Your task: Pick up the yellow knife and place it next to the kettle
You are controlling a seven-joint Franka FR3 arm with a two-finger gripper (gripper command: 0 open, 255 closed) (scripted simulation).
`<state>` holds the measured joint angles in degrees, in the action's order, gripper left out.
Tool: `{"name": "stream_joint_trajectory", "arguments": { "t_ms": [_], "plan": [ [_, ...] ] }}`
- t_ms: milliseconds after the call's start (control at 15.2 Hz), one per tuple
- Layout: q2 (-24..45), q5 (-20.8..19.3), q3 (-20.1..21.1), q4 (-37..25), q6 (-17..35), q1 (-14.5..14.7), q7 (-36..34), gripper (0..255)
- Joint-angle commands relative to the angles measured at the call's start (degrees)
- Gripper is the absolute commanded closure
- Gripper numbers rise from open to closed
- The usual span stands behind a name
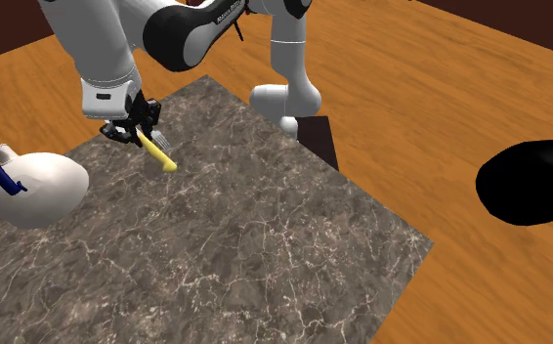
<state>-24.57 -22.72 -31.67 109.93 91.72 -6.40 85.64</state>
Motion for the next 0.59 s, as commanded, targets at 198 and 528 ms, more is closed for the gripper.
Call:
{"name": "stream_joint_trajectory", "arguments": {
  "t_ms": [198, 528],
  "plan": [
    [-1.0, -0.7, -0.4, 4.6, 3.6, -0.3, -1.0, 255],
    [-1.6, -1.4, -0.9, 8.8, 7.2, -0.6, -1.9, 255]
  ]
}}
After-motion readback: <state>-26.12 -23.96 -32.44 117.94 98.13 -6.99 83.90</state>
